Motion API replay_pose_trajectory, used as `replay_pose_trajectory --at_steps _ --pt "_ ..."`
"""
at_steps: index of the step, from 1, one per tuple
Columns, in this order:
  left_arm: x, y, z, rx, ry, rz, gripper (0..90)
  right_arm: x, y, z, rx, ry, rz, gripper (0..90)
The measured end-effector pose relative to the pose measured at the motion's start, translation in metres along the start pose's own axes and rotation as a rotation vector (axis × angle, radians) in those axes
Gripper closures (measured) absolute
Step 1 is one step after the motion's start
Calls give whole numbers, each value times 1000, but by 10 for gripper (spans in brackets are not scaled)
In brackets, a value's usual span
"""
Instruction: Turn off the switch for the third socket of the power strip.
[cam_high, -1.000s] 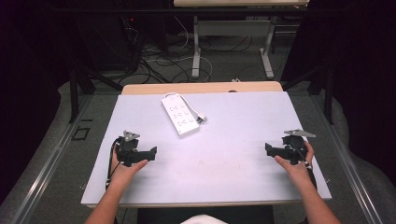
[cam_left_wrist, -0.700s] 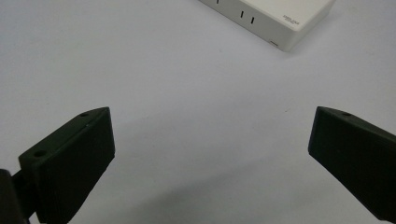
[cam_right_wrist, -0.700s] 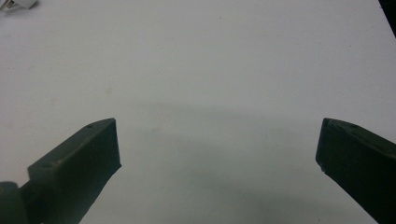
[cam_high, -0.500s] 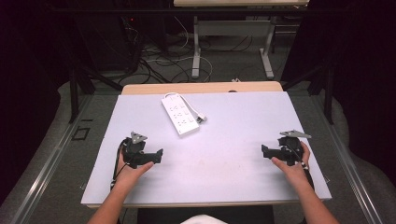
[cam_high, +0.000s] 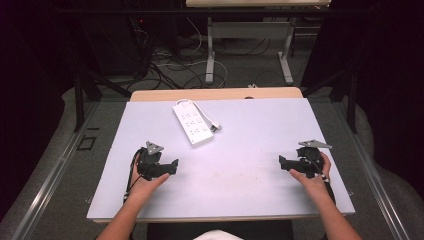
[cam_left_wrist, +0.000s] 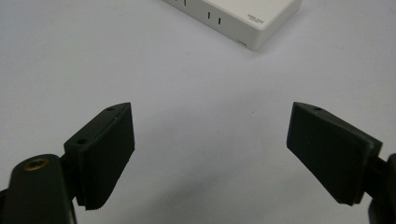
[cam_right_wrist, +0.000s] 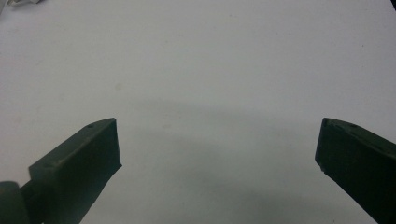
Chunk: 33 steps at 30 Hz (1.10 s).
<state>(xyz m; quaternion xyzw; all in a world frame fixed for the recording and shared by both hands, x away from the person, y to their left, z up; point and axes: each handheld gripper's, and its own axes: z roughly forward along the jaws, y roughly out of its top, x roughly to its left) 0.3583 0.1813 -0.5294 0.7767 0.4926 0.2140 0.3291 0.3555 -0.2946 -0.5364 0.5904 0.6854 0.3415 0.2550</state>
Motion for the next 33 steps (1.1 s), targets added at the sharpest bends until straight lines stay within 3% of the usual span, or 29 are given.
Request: replay_pose_trajectory --at_steps 6,9,15,21,25,31,33 --pt "-3 8 1 -25 0 -8 251 1 -1 1 -2 -1 -3 0" --pt "-4 13 2 -7 -5 -3 256 2 -1 1 -3 0 -9 0" --pt "-7 22 4 -17 1 -1 360 3 -2 1 2 -1 -5 0" --pt "-9 33 5 -2 -23 3 466 3 -2 1 1 0 -6 0" --pt "-12 43 7 -10 -25 26 513 3 -2 1 2 0 -3 0" --pt "-12 55 6 -10 -33 32 518 2 -2 2 1 1 -8 0" --pt "-12 60 7 -13 -45 10 519 2 -3 2 1 2 -9 0"
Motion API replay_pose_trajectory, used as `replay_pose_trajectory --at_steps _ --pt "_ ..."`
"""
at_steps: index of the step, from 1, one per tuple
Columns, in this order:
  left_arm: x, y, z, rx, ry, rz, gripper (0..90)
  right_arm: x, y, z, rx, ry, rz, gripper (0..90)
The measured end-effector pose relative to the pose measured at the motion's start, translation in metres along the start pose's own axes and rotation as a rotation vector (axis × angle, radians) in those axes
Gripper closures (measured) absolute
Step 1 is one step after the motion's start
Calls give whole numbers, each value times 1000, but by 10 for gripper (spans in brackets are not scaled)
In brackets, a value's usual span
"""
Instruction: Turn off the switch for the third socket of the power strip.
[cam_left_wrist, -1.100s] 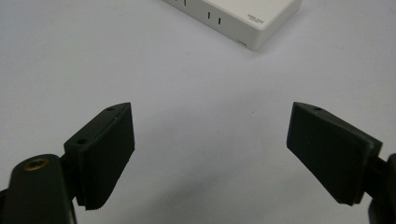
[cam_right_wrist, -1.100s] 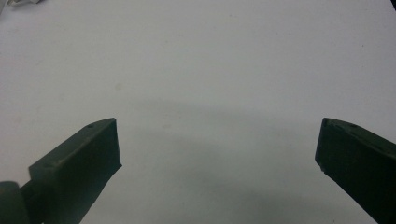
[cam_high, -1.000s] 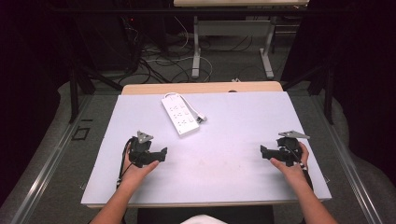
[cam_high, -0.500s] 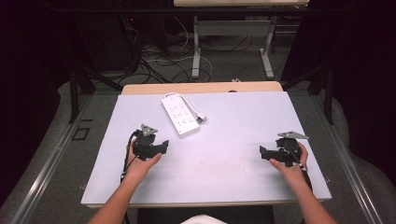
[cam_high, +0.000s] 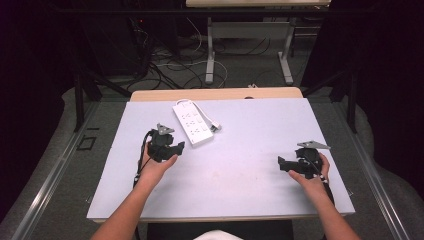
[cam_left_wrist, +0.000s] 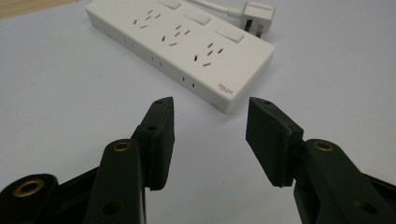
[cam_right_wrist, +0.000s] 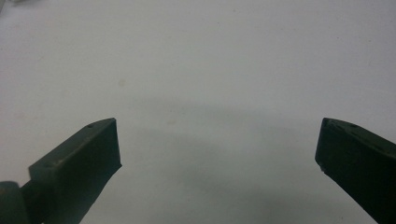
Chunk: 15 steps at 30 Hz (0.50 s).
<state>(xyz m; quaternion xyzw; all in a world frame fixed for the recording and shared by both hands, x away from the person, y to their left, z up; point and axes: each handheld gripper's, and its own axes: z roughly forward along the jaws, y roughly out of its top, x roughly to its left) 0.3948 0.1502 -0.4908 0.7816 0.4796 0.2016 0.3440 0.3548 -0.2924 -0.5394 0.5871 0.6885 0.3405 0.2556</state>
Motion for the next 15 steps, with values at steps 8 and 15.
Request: replay_pose_trajectory --at_steps 8,15 --pt "2 19 1 -9 2 -32 518 0 -1 1 6 3 -5 0" --pt "2 32 3 -10 -20 -43 535 0 -1 1 5 5 -2 0"
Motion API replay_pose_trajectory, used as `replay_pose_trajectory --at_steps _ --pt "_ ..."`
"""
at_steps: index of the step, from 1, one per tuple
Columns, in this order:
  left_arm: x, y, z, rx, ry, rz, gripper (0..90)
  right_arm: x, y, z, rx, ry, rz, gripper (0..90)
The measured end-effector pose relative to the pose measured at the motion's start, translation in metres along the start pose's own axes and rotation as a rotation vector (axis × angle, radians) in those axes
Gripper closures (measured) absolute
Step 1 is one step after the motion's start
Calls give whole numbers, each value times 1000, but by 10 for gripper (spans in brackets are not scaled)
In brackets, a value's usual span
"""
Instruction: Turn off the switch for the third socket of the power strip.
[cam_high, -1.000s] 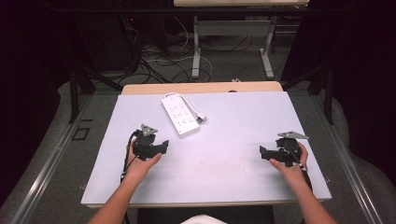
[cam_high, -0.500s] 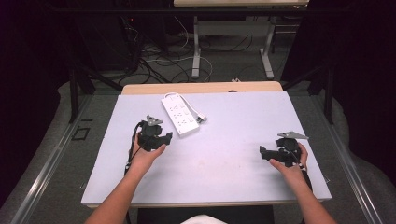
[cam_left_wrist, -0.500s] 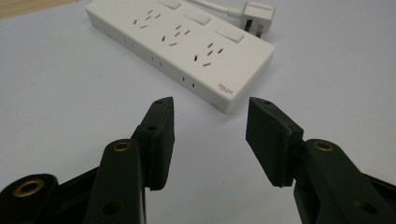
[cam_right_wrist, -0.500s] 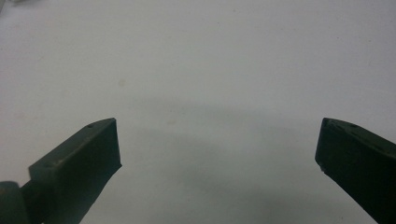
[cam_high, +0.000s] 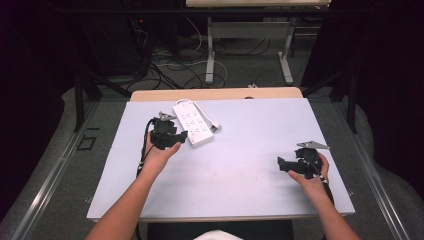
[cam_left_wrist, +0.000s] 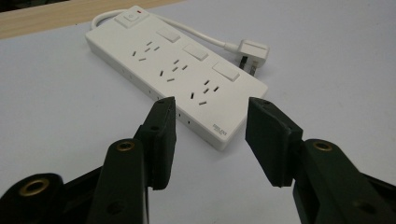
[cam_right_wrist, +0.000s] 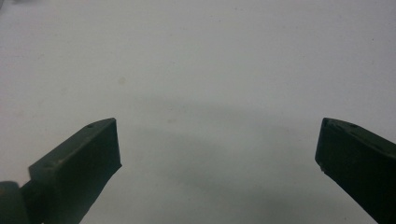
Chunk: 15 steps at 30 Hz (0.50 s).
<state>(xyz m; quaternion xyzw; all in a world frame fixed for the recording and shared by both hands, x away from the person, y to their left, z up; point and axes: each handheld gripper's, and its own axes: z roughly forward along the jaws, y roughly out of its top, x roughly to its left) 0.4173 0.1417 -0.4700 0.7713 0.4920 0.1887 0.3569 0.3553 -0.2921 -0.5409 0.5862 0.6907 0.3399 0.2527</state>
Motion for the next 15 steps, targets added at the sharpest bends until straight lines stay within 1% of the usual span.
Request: replay_pose_trajectory --at_steps 1,4,5,6,7,12,15 --pt "0 2 1 -7 -3 -8 535 0 0 0 0 0 0 0" --pt "-1 8 2 -7 -18 -23 550 0 0 0 1 1 -2 0" --pt "0 10 2 -2 -25 -19 558 0 0 0 1 1 -2 0" --pt "-1 12 2 5 -27 -27 572 0 0 0 0 1 -4 0" --pt "-1 14 2 -1 -31 -32 576 0 0 0 1 1 -4 0" --pt "-2 25 4 4 -26 -31 603 0 0 0 3 3 -2 0" --pt "-3 30 5 0 -38 -34 617 0 0 0 4 1 1 0"
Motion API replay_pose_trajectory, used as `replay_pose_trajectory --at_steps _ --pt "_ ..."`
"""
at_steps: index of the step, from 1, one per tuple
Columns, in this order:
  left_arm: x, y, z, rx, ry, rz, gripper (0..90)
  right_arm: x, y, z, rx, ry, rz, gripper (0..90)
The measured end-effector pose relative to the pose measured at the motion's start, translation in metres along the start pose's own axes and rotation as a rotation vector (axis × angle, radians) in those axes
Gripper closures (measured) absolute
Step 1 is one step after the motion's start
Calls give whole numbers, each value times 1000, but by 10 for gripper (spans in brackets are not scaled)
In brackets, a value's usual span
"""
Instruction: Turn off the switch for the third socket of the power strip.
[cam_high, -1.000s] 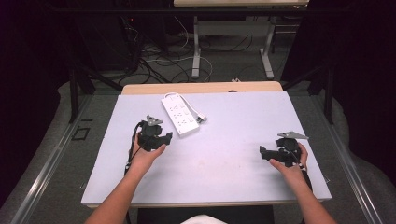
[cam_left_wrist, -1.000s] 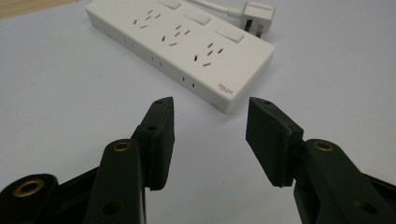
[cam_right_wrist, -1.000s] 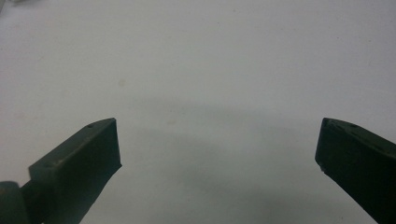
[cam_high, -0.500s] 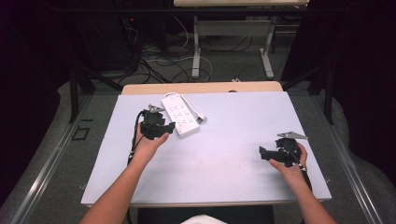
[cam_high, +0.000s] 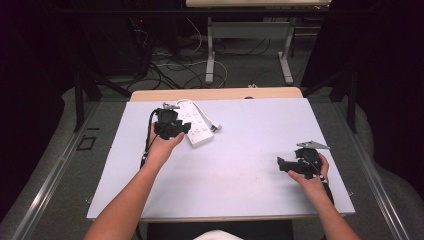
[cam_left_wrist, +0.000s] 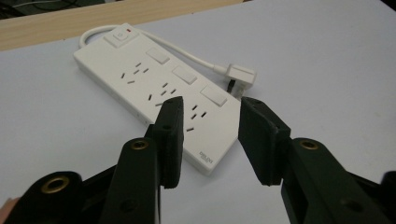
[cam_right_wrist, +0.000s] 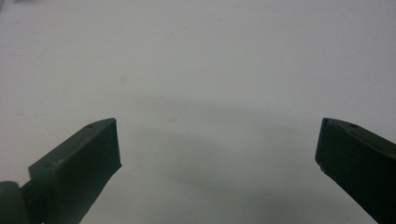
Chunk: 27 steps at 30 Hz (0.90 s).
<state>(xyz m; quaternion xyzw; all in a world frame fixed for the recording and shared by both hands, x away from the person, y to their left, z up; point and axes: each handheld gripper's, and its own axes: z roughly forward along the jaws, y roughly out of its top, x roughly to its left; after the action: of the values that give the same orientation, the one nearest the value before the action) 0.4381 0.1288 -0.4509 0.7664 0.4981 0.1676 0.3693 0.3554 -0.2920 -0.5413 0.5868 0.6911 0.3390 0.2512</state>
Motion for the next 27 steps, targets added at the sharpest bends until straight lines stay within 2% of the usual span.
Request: replay_pose_trajectory --at_steps 2,8,10,11,17,27 --pt "-1 4 1 6 -9 5 640 0 0 0 1 2 0 0" --pt "-2 14 7 36 0 10 673 0 0 0 -1 1 -3 0" --pt "-1 17 10 46 3 -5 687 0 0 0 -2 -1 -2 0" --pt "0 19 12 49 2 1 694 0 0 0 -2 1 -2 0" --pt "1 29 20 56 12 -19 755 -1 0 0 -2 3 -4 0" --pt "1 44 34 90 -6 -53 828 -1 0 1 3 5 0 0"
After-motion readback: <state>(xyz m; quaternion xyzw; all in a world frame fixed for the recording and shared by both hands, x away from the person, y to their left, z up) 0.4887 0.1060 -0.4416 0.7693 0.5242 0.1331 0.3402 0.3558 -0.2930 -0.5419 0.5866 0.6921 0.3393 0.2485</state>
